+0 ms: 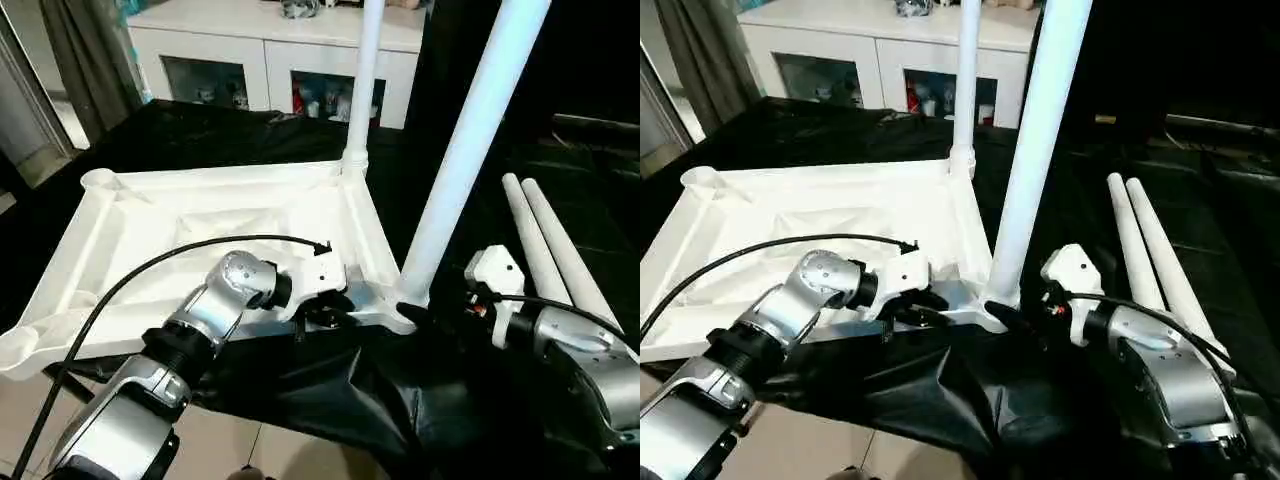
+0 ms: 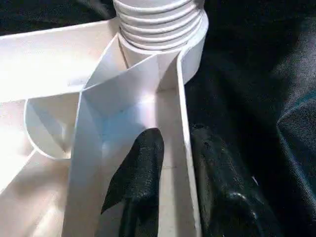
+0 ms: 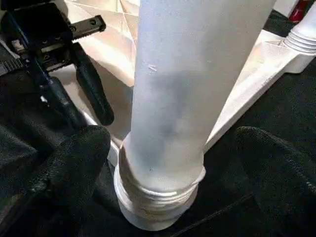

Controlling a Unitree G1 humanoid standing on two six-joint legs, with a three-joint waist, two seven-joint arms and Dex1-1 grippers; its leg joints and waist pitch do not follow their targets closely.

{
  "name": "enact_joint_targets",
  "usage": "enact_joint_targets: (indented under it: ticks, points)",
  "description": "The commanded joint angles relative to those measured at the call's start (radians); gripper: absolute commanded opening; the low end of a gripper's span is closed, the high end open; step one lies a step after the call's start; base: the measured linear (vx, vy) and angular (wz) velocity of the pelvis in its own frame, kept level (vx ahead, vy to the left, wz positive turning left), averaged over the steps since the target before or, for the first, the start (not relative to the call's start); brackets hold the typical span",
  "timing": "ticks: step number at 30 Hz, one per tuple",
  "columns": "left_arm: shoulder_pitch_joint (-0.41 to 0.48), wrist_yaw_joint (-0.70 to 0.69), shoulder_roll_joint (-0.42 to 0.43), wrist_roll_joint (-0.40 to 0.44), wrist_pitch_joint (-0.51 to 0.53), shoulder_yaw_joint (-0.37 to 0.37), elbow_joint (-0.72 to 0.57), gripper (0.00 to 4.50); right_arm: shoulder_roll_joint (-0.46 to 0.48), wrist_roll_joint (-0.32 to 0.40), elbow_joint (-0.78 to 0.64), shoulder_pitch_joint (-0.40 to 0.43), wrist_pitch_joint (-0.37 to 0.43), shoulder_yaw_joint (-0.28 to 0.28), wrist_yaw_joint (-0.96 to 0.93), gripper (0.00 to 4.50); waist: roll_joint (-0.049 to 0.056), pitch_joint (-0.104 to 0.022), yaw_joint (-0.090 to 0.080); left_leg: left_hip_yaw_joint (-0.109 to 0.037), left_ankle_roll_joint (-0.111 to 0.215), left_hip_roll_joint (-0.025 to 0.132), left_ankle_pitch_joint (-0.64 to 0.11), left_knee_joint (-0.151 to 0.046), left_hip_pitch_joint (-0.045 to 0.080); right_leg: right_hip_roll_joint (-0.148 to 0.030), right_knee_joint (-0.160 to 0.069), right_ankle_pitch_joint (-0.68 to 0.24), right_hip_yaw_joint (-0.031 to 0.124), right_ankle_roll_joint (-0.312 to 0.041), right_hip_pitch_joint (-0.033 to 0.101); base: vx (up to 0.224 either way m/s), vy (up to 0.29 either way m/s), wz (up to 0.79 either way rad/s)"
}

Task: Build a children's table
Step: Rotate leg to tighten

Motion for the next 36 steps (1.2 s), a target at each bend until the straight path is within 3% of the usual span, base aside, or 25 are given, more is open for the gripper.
enact_joint_targets:
  ticks: [1,2,5,7,12,22,36]
  points:
    - [-0.022,-0.013,0.002,0.006,-0.006,0.009,0.020,1.12,0.001,-0.005,0.012,-0.024,-0.012,0.002,0.000,4.50,-0.006,-0.061,-0.001,-0.011,0.019,0.028,-0.287,-0.077,0.010,-0.052,-0.100,-0.218,0.041,-0.205,0.041,0.000,0.000,0.00]
    - [-0.022,-0.013,0.002,0.006,-0.006,0.009,0.020,0.86,0.001,-0.005,0.012,-0.024,-0.012,0.002,0.000,4.50,-0.006,-0.061,-0.002,-0.011,0.019,0.028,-0.287,-0.078,0.009,-0.052,-0.100,-0.217,0.041,-0.206,0.041,0.000,0.000,0.00]
    - [-0.021,-0.018,0.003,0.007,-0.007,0.013,0.026,0.78,0.005,-0.006,0.017,-0.028,-0.013,0.006,0.000,4.50,-0.006,-0.060,-0.003,-0.012,0.020,0.029,-0.284,-0.079,0.009,-0.052,-0.099,-0.203,0.042,-0.210,0.041,0.000,0.000,0.00]
    - [-0.020,-0.019,0.004,0.005,-0.003,0.016,0.025,0.44,0.005,-0.007,0.020,-0.028,-0.014,0.009,0.003,4.50,-0.006,-0.060,-0.004,-0.011,0.020,0.029,-0.288,-0.079,0.009,-0.053,-0.100,-0.207,0.042,-0.210,0.041,0.000,0.000,0.00]
    - [-0.021,-0.030,-0.003,-0.020,-0.010,0.038,0.026,0.10,0.002,-0.024,0.036,-0.025,-0.023,0.027,0.018,4.50,-0.009,-0.058,-0.005,-0.010,0.022,0.028,-0.296,-0.080,0.010,-0.054,-0.104,-0.234,0.041,-0.211,0.040,0.000,0.000,0.00]
    - [0.006,-0.033,-0.002,-0.042,-0.021,0.065,-0.001,0.10,0.018,-0.030,0.082,-0.048,-0.038,0.036,0.019,4.50,-0.016,-0.059,-0.004,-0.009,0.041,0.030,-0.244,-0.081,0.004,-0.056,-0.100,-0.198,0.041,-0.211,0.041,0.000,0.000,0.00]
    - [0.029,-0.031,-0.001,-0.060,-0.022,0.088,-0.023,0.10,0.032,-0.015,0.100,-0.061,-0.039,0.036,0.033,4.50,-0.019,-0.056,-0.010,-0.009,0.037,0.031,-0.261,-0.085,0.004,-0.057,-0.108,-0.268,0.043,-0.186,0.037,0.000,0.000,0.00]
